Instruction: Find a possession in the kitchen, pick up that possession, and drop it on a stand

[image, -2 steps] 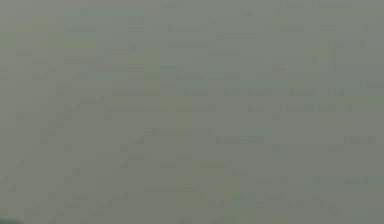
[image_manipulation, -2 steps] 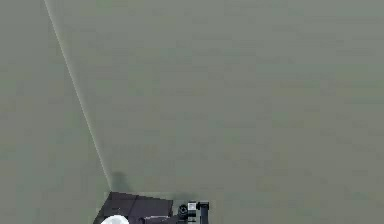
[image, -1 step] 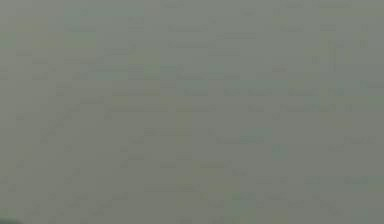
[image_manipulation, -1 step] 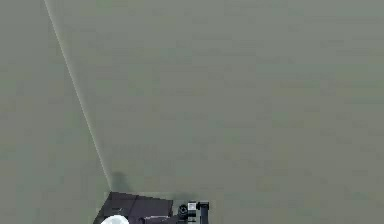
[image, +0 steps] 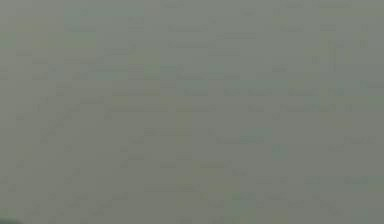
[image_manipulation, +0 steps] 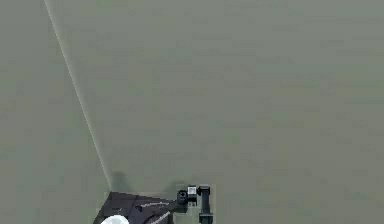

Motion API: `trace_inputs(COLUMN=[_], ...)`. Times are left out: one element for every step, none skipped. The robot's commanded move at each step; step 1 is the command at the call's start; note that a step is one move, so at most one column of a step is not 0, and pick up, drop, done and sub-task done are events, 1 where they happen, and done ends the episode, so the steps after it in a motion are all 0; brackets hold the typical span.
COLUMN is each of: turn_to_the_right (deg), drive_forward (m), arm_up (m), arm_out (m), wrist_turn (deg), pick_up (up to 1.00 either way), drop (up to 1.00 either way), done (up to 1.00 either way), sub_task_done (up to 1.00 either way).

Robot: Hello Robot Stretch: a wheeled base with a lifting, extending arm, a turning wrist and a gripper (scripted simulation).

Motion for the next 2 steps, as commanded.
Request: trace_inputs(turn_to_the_right=[0.0, 0.0], drive_forward=[0.0, 0.0], arm_up=[0.0, 0.0], arm_out=[-0.08, 0.0], wrist_turn=[0.0, 0.0], pick_up=[0.0, 0.0], drop=[0.0, 0.0], done=[0.0, 1.0], sub_task_done=[0.0, 0.0])
